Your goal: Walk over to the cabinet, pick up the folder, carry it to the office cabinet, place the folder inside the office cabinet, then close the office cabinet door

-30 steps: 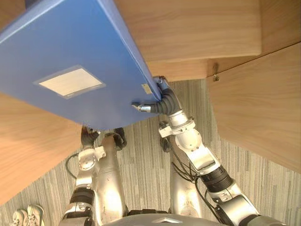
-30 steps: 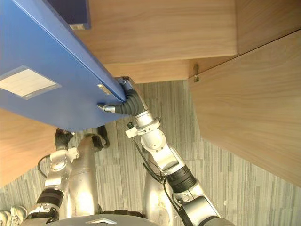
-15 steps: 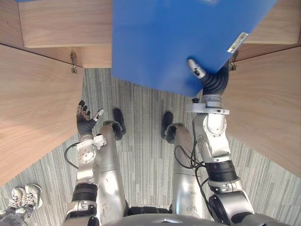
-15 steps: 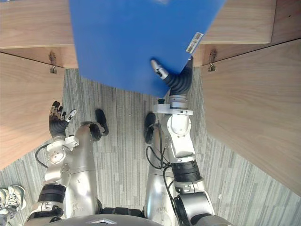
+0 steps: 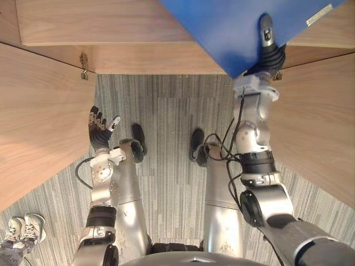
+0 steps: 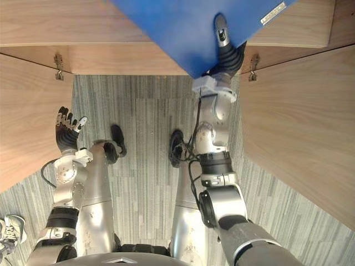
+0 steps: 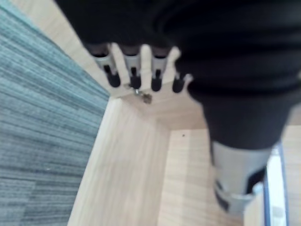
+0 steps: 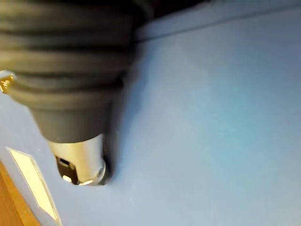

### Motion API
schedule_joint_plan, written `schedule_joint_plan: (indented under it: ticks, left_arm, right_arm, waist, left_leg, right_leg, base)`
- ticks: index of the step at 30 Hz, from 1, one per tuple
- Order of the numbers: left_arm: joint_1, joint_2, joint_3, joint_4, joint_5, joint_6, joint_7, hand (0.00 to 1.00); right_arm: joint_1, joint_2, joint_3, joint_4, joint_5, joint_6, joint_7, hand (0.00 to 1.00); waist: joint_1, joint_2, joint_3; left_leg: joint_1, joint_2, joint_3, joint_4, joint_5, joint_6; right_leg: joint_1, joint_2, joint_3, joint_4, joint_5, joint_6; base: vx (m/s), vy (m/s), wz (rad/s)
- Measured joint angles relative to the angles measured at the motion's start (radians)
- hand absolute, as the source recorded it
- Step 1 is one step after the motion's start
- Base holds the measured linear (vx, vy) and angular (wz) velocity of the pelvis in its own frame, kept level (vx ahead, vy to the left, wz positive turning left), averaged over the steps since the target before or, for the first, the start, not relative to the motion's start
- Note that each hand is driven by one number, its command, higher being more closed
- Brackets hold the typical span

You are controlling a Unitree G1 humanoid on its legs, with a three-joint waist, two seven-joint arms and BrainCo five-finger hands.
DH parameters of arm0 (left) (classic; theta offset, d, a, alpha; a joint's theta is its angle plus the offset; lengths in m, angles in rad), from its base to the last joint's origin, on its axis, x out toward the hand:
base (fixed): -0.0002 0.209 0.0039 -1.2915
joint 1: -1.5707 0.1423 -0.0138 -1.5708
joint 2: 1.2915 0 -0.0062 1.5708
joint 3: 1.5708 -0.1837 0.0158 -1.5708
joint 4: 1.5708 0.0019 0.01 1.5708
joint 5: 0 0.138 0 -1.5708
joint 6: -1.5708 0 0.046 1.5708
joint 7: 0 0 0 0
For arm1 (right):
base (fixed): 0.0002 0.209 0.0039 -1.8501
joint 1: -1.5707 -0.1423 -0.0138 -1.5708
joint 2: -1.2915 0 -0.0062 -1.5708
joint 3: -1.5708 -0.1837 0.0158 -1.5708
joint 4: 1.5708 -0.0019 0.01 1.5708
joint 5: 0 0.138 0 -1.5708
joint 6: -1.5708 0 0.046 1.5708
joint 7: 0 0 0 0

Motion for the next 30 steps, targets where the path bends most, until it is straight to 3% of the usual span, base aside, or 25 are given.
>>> schedule_joint_plan:
  ticks: [7, 12, 22, 23, 30]
  left_arm:
    - [-0.036, 0.004, -0.004, 0.003, -0.01, 0.004, 0.013, 0.0]
    - [-0.035, 0.005, -0.002, 0.004, -0.06, 0.003, 0.016, 0.0]
    - [-0.032, 0.001, -0.021, 0.001, -0.077, 0.003, 0.034, 0.0]
    - [-0.031, 0.002, -0.021, 0.001, -0.077, 0.003, 0.034, 0.0]
    - [0.004, 0.002, -0.022, -0.001, -0.08, 0.003, 0.032, 0.0]
  right_arm:
    - [-0.222, -0.042, -0.02, 0.183, 0.165, 0.004, -0.005, 1.0]
    - [-0.345, -0.083, -0.071, 0.275, 0.289, 0.001, -0.048, 1.0]
    - [-0.424, -0.173, -0.118, 0.334, 0.457, -0.01, -0.09, 1.0]
    - [-0.427, -0.186, -0.12, 0.334, 0.466, -0.011, -0.092, 0.0]
    - [-0.476, -0.234, -0.103, 0.368, 0.491, -0.021, -0.107, 0.0]
  waist:
    - [-0.001, -0.001, -0.003]
    - [0.003, -0.001, -0.003]
    - [0.002, -0.001, -0.003]
    - [0.002, -0.001, -0.003]
    - [0.005, -0.001, -0.003]
  left_leg:
    - [-0.032, -0.007, -0.009, -0.027, 0.034, 0.001]
    - [-0.035, -0.021, -0.007, -0.068, 0.068, -0.001]
    - [-0.034, -0.039, -0.016, -0.146, 0.127, -0.005]
    - [-0.034, -0.041, -0.018, -0.154, 0.133, -0.006]
    - [-0.034, -0.041, -0.02, -0.182, 0.149, -0.007]
  right_leg:
    - [-0.021, -0.013, -0.026, -0.013, 0.01, -0.012]
    - [-0.026, -0.029, -0.04, -0.025, 0.012, -0.016]
    - [-0.025, -0.045, -0.073, -0.061, 0.032, -0.033]
    - [-0.025, -0.047, -0.077, -0.064, 0.033, -0.036]
    - [-0.025, -0.047, -0.088, -0.082, 0.042, -0.043]
  base:
    - [-0.03, -0.018, 0.08]
    - [0.01, -0.016, 0.17]
    - [-0.01, -0.01, 0.1]
    - [-0.01, -0.008, 0.1]
    - [0.0, -0.001, 0.02]
